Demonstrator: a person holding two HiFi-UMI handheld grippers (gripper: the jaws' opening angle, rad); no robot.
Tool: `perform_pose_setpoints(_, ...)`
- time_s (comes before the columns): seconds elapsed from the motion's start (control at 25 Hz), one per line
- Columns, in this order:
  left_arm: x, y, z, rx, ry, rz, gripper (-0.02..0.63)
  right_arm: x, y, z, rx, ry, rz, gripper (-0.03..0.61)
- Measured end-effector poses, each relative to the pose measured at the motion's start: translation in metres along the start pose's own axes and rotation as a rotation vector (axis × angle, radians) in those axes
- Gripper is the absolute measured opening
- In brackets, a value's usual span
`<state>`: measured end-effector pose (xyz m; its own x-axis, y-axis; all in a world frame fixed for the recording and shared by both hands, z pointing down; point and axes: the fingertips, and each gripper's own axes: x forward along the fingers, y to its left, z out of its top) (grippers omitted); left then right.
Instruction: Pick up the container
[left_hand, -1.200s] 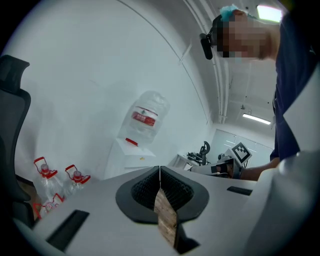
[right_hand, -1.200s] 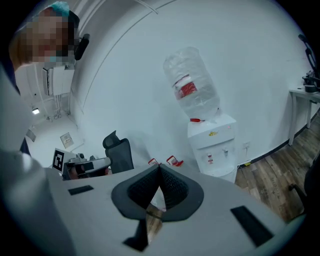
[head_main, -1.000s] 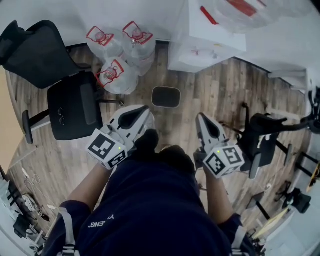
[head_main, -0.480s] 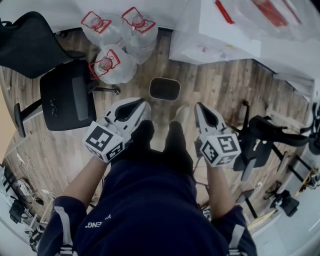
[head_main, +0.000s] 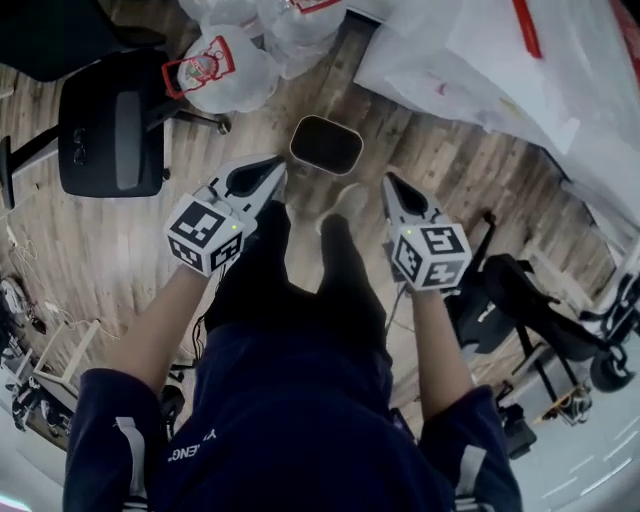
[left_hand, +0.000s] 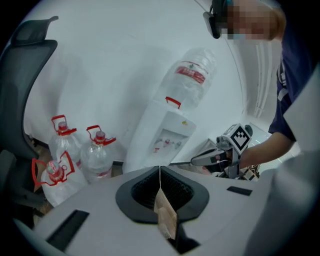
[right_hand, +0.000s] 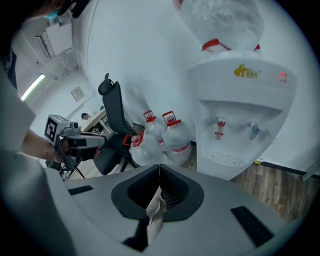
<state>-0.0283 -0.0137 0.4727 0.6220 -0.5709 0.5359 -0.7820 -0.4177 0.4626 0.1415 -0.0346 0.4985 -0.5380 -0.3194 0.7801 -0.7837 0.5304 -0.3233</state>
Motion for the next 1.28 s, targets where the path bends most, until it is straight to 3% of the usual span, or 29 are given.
perform_pose_setpoints(0.28,0.067,0.062,-0.117,-0.070,0.129,0.078,0.029,0.112,-0.056,-0.070,-0.058,0.187,0.027,0.015)
perform_pose_setpoints(0.52,0.132,0.130,-0.230,-0.092,0.273,0.089,0.085,0.210,-0.115,-0.143,-0.064,0.272,-0.006,0.040)
perform_pose_setpoints(0.6,0.156,0.150,-0.266,-0.100,0.319,0.091,0.108,0.241,-0.135,-0.173,-0.052,0.310,-0.018,0.104)
perform_pose_setpoints(0.96,0.253,0.212,-0.393,-0.090,0.533,0.085,0.220,0.349,-0.196,-0.301,0.057,0.469,-0.107,0.220)
perform_pose_setpoints(1.16,0.277,0.231,-0.455,-0.124,0.655,0.094,0.229,0.383,-0.214,-0.349,0.138,0.509,-0.169,0.239)
perform_pose_setpoints(1.28,0.289,0.240,-0.474,-0.130,0.689,0.091,0.227,0.397,-0.219,-0.366,0.175,0.503,-0.200,0.238)
